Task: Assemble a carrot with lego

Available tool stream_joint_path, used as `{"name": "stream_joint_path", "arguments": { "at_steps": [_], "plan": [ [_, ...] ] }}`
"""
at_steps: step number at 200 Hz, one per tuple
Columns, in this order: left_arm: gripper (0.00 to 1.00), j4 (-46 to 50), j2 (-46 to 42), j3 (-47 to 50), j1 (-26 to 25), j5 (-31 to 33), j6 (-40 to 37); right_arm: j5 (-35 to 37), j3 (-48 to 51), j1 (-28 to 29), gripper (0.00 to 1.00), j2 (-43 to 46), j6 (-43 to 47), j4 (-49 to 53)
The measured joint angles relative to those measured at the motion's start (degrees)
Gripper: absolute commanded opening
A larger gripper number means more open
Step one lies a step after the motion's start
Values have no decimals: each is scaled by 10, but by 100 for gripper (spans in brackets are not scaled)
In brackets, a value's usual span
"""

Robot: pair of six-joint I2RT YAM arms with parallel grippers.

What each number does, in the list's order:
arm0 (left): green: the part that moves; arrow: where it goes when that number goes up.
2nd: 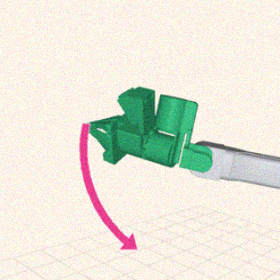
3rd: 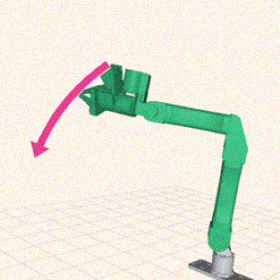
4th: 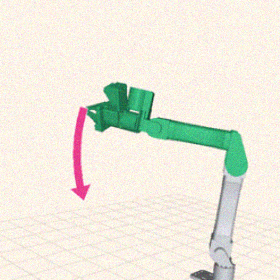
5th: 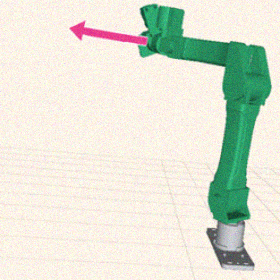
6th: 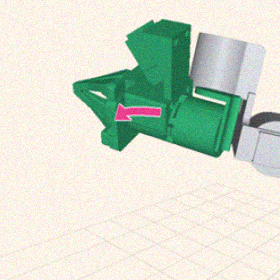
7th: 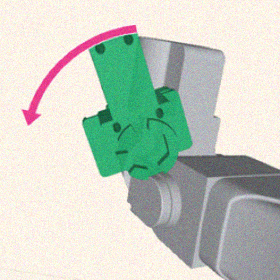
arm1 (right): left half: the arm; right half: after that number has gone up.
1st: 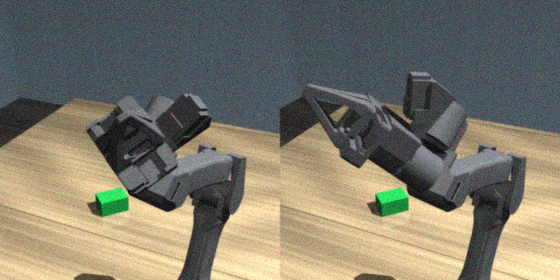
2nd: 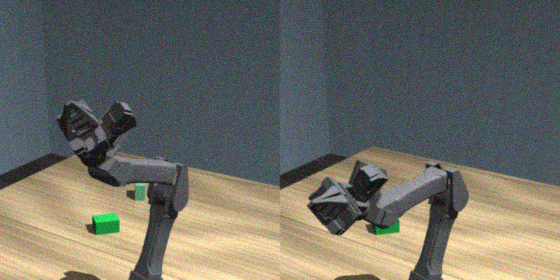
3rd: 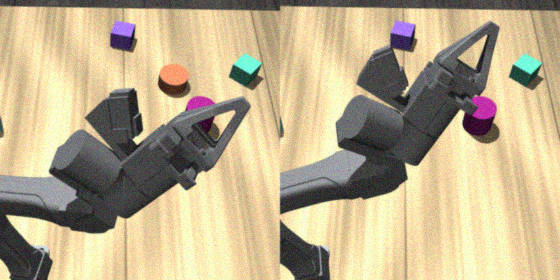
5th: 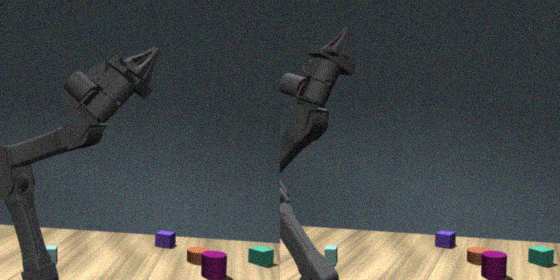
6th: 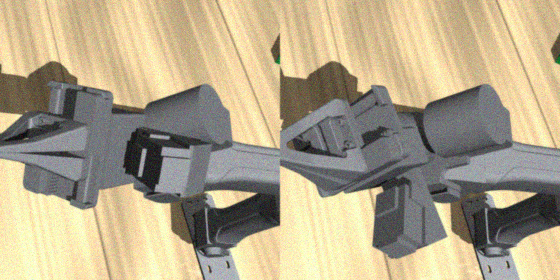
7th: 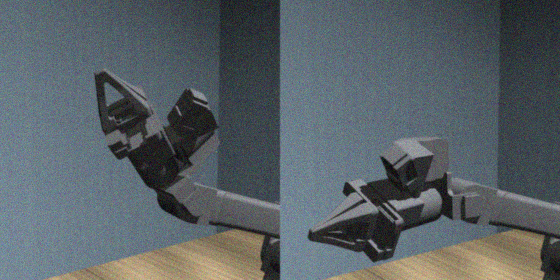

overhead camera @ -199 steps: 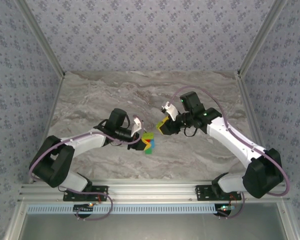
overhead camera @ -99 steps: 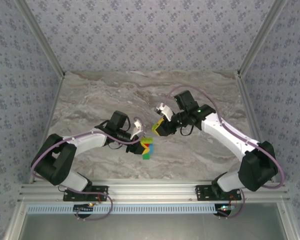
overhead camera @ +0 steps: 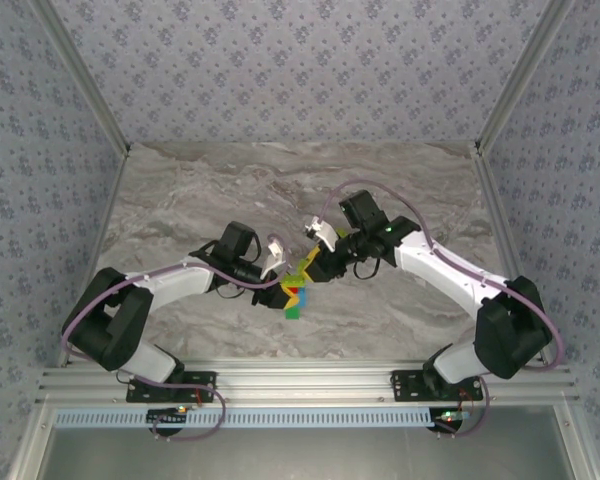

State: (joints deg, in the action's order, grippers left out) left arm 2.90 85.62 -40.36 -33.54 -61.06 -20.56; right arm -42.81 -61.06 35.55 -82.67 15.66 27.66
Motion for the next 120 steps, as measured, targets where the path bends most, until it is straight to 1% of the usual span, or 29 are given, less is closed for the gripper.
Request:
{"name": "stream_joint_path", "arguments": {
  "at_steps": [60, 120],
  "plan": [
    [0, -21, 1, 0, 3, 6, -17, -23, 20, -16, 27, 0, -13, -37],
    [0, -43, 52, 1, 16, 8, -24, -49, 38, -33, 27, -1, -22, -73]
  ]
}}
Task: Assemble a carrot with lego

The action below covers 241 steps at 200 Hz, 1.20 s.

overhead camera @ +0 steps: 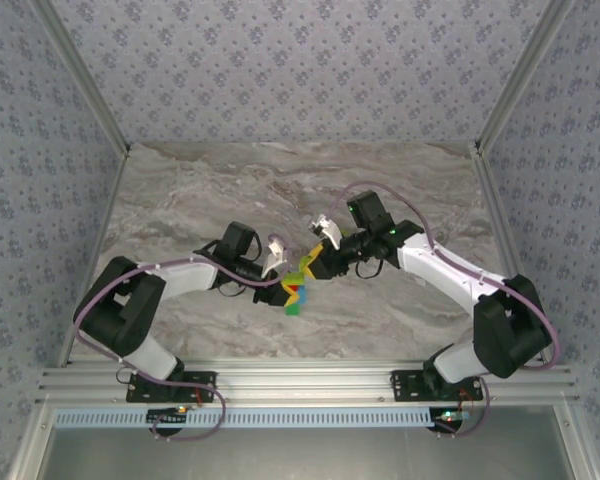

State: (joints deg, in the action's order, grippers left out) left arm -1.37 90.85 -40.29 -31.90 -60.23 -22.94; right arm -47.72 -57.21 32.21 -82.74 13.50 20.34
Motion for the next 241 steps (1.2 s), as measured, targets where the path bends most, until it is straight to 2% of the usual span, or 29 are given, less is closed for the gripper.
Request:
{"name": "stream_joint_path", "arguments": {
  "at_steps": [128, 241],
  "plan": [
    [0, -15, 16, 0, 4, 2, 1, -18, 31, -2, 25, -43, -7, -55],
    [0, -13, 17, 4, 8, -17, 11, -104, 41, -11, 23, -69, 13, -81]
  ]
}}
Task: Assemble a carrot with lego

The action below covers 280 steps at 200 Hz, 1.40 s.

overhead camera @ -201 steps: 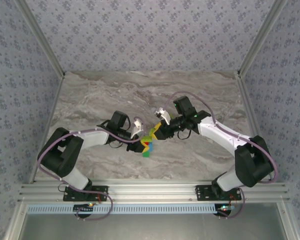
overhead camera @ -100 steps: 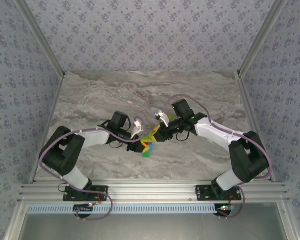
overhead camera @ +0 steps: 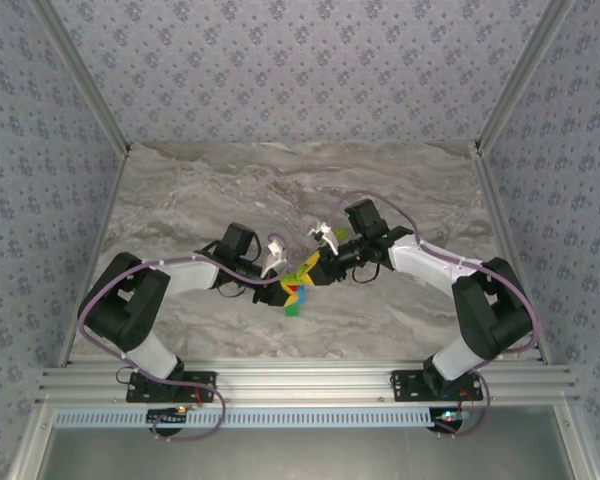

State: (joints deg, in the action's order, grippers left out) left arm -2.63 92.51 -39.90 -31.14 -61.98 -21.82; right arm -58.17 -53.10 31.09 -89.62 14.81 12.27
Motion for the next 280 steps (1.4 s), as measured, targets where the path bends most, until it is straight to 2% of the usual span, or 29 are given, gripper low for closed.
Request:
{"name": "stream_joint_path", "arguments": {
  "at_steps": [130, 280],
  "plan": [
    [0, 11, -2, 7, -1, -10, 4, -43, -44, -2, 18, -52, 76, 83],
    [0, -6, -3, 37, 9, -12, 35, -46, -59, 14, 16, -94, 100, 93]
  ]
}}
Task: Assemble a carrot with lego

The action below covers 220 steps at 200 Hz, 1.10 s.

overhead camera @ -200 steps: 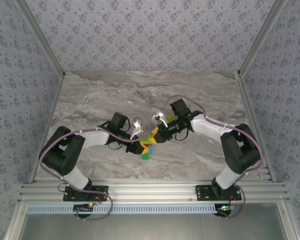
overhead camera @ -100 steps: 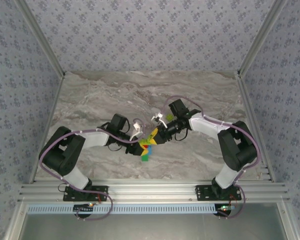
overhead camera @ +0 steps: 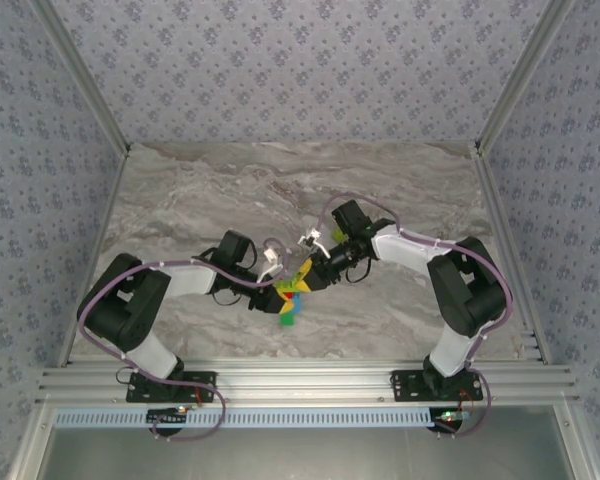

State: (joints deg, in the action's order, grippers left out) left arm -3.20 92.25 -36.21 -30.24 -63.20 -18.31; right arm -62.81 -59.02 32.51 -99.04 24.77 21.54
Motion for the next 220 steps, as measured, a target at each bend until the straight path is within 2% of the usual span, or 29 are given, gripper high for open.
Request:
{"name": "stream_joint_path", "arguments": {
  "at_steps": [79, 155, 164, 176, 200, 220],
  "plan": [
    [0, -5, -4, 4, 3, 8, 10, -1, 11, 0, 17, 0, -14, -30],
    [0, -13, -15, 4, 3, 8, 11, 2, -1, -2, 30, 11, -14, -11],
    [0, -15, -19, 4, 3, 8, 11, 4, -2, -2, 36, 15, -14, -9],
    [0, -20, -23, 4, 2, 8, 11, 7, -3, -2, 51, 22, -17, -6],
    [0, -46, -34, -1, 9, 8, 10, 17, -1, -5, 76, 37, -25, 23],
    [0, -59, -37, -8, 13, 9, 10, 24, 0, -14, 86, 58, -35, 38]
  ]
}}
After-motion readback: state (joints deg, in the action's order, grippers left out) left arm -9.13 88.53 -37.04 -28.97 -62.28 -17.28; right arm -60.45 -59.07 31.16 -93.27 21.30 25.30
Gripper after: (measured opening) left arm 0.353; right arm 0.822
